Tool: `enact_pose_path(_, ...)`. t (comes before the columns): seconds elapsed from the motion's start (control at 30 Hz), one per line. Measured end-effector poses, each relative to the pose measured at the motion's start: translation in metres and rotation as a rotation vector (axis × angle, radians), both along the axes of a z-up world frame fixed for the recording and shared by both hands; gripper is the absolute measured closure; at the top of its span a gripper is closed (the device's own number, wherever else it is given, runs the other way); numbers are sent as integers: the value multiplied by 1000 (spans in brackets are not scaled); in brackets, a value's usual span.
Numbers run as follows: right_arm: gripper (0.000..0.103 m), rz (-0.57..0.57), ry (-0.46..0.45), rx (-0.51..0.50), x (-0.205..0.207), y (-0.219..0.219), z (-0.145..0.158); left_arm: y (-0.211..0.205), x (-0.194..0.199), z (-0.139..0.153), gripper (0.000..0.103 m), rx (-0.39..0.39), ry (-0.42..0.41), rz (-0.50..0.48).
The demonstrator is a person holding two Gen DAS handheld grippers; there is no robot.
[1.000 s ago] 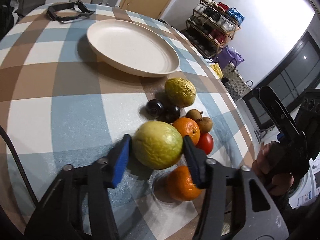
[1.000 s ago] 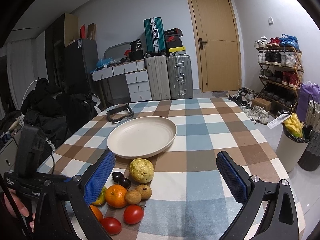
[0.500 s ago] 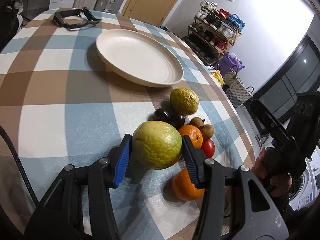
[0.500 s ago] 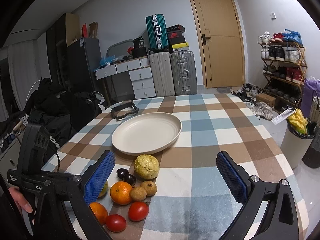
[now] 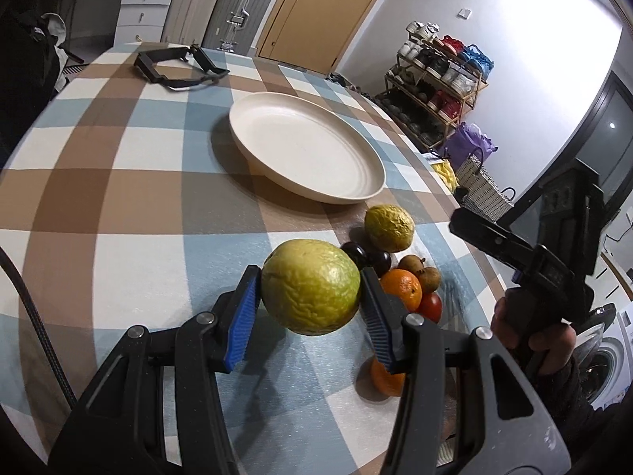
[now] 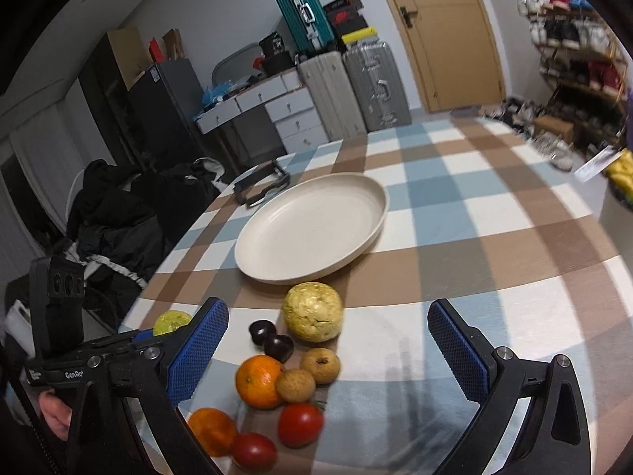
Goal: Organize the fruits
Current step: 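Lift the pomelo with the left gripper while the right gripper grasps the yellow fruit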
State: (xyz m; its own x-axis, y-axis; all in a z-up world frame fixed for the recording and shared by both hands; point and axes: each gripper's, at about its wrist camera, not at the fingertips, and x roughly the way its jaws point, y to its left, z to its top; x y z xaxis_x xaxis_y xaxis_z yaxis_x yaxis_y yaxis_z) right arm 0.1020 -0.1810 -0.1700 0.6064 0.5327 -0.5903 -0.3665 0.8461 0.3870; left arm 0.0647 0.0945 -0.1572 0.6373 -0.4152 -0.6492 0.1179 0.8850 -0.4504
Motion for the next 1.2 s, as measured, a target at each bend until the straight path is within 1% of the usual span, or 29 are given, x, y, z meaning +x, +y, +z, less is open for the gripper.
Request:
enact_pose_path(0.23,0,39,94,42,22,12,-16,7,-4,1,56,38,-5,29)
enact_pose_path(0.3,0,45,117,31,29,17,-21,9,-4,1,56,41,-2,37)
enact_pose_path(0.43,0,57,136,-3,37,25,-27,12,-5,0,56,44,1,46)
enact_pose_path(0.63,0,71,149,5,44,29,-31,15,-2,-1,56,48,8,52)
enact_pose_path(0.7,2,80,151,4,45,31,-32,16,-1,-1,56,48,10,55)
enact_pose_path(1.0,22,101,176,32,46,33,-37,12,2,2,56,56,7,52)
enact_pose_path(1.1,33,116,185,35,46,35,-39,11,2,2,56,60,7,53)
enact_pose_path(1.17,46,116,185,27,46,36,-39,10,4,3,56,66,7,53)
enact_pose_path(1.2,49,119,190,28,46,36,-40,10,4,3,56,70,5,51)
